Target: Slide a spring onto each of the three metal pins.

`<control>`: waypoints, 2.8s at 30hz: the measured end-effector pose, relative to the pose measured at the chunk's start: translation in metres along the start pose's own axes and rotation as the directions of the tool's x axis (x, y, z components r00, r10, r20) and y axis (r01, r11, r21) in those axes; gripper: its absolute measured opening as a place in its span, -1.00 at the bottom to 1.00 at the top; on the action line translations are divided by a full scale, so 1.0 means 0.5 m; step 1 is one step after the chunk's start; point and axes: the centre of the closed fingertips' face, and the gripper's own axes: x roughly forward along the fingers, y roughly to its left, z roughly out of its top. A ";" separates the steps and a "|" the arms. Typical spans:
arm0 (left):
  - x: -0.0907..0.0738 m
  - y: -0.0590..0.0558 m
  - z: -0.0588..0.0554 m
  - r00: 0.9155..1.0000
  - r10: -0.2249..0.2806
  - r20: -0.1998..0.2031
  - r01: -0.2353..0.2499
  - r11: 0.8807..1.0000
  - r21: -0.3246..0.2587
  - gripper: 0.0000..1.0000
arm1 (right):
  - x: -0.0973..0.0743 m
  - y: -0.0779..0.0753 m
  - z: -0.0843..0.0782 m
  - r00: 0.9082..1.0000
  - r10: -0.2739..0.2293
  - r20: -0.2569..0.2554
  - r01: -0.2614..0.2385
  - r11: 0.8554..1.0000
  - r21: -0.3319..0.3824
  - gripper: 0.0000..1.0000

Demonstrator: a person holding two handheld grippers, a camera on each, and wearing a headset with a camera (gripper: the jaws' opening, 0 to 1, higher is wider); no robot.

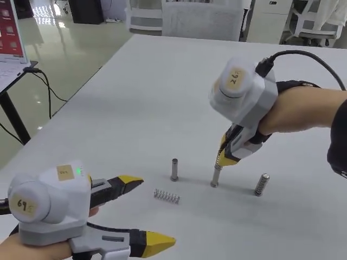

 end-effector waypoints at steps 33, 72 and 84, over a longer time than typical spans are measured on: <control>-0.002 0.002 -0.008 1.000 0.006 -0.008 -0.006 1.000 -0.002 0.44 | 0.070 0.002 -0.022 0.999 0.031 -0.013 -0.031 0.999 0.038 -0.84; 0.000 0.000 -0.011 1.000 -0.001 -0.021 0.001 1.000 -0.003 0.43 | 0.099 -0.005 -0.033 1.000 0.030 0.004 -0.030 0.998 0.053 -0.78; 0.002 -0.005 -0.010 1.000 -0.007 -0.024 0.007 1.000 0.001 0.43 | 0.090 -0.005 -0.039 1.000 0.012 0.011 -0.013 0.998 0.056 -0.69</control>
